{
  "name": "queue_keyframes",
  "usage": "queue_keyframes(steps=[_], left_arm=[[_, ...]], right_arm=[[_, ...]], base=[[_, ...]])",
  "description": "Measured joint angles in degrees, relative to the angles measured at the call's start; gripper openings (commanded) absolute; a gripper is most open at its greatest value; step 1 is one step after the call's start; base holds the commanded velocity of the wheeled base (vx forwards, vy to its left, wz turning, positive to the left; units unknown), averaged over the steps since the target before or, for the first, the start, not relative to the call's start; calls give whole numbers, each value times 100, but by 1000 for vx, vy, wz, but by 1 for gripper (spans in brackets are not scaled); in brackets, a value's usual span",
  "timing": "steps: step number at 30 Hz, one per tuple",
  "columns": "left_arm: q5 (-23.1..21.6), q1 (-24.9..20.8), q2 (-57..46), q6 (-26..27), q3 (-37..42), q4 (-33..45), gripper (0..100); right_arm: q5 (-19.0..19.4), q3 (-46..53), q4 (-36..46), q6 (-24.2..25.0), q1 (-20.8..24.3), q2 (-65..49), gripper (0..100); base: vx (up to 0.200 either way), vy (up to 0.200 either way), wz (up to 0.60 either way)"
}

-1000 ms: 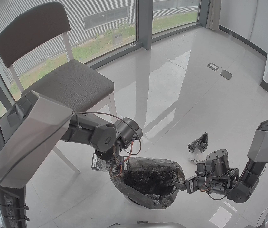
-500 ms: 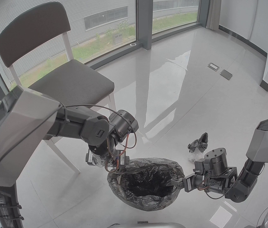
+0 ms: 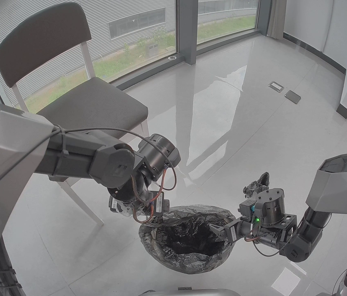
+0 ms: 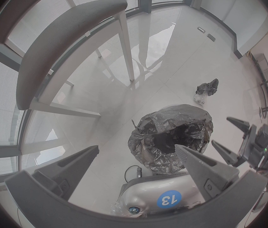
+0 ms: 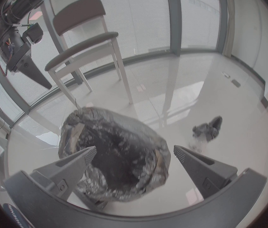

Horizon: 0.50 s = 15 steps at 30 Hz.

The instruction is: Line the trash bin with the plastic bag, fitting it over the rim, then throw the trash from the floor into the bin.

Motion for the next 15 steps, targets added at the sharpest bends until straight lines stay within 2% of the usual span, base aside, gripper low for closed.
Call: queue_keyframes(steps=[4, 8, 15], left_arm=[[16, -105, -251, -11, 232, 11, 100], [93, -239, -468, -33, 402, 13, 100], [119, -352, -689, -63, 493, 50, 100]], right_arm=[[266, -133, -512, -352, -17, 328, 100], [482, -196, -652, -453, -35, 585, 100], [557, -430, -695, -533, -143, 887, 100]], base=[[0, 0, 0], [0, 0, 0], [0, 0, 0]])
